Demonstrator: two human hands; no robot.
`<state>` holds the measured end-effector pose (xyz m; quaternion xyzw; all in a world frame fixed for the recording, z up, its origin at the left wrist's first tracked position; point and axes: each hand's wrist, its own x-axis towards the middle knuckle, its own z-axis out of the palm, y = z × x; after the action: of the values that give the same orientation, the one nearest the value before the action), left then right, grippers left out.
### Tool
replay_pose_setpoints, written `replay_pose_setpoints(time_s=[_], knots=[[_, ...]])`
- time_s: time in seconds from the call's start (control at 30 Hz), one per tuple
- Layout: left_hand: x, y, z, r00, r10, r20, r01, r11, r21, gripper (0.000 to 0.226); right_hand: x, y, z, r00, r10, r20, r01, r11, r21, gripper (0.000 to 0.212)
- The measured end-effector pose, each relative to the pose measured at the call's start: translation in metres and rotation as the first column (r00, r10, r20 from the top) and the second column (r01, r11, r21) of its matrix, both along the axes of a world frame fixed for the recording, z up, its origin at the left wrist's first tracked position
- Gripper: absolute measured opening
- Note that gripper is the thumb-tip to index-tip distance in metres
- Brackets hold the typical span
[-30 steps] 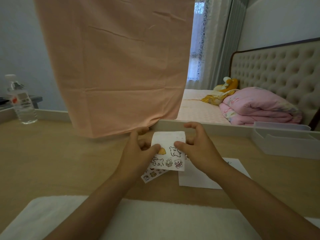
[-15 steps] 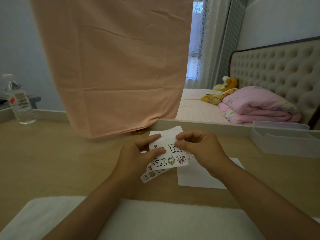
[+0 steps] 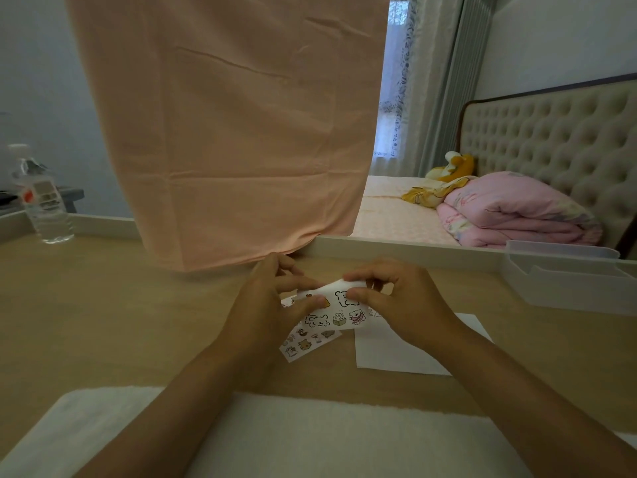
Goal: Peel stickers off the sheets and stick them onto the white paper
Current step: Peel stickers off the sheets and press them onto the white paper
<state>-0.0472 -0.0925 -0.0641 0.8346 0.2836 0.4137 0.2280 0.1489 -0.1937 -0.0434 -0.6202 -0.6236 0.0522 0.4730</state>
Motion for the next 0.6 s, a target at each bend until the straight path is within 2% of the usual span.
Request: replay_pose_setpoints(time_s=[0.13,0.23,0.33,0.5,0.6], knots=[[-0.001,-0.002,0.001,0.997,-0.037,-0.068,0.043,0.995,0.089,0.009,0.002,0.0,0.0,0.994,0.003,0.107,-0.001,1.0,-0.011,0.021],[0.0,-0.008,0.002,0.993,-0.068,-0.096,0.073,0.996,0.045,0.01,-0.001,-0.001,0.004,0.994,0.022,0.108,-0.015,0.998,-0.061,0.022],[0.003,-0.015,0.002,0.991,-0.12,-0.053,0.12,0.993,0.0,0.018,-0.003,-0.003,0.006,0.997,0.063,0.034,-0.059,0.993,-0.102,0.019],[0.005,-0.021,0.006,0.989,-0.104,0.109,0.13,0.956,-0.264,0.014,-0.008,-0.003,0.006,0.983,0.064,-0.172,-0.082,0.992,-0.099,0.011],[0.006,-0.023,0.009,0.986,-0.088,0.139,0.135,0.917,-0.375,0.01,-0.008,-0.003,0.006,0.94,0.099,-0.327,-0.144,0.982,-0.118,0.008]])
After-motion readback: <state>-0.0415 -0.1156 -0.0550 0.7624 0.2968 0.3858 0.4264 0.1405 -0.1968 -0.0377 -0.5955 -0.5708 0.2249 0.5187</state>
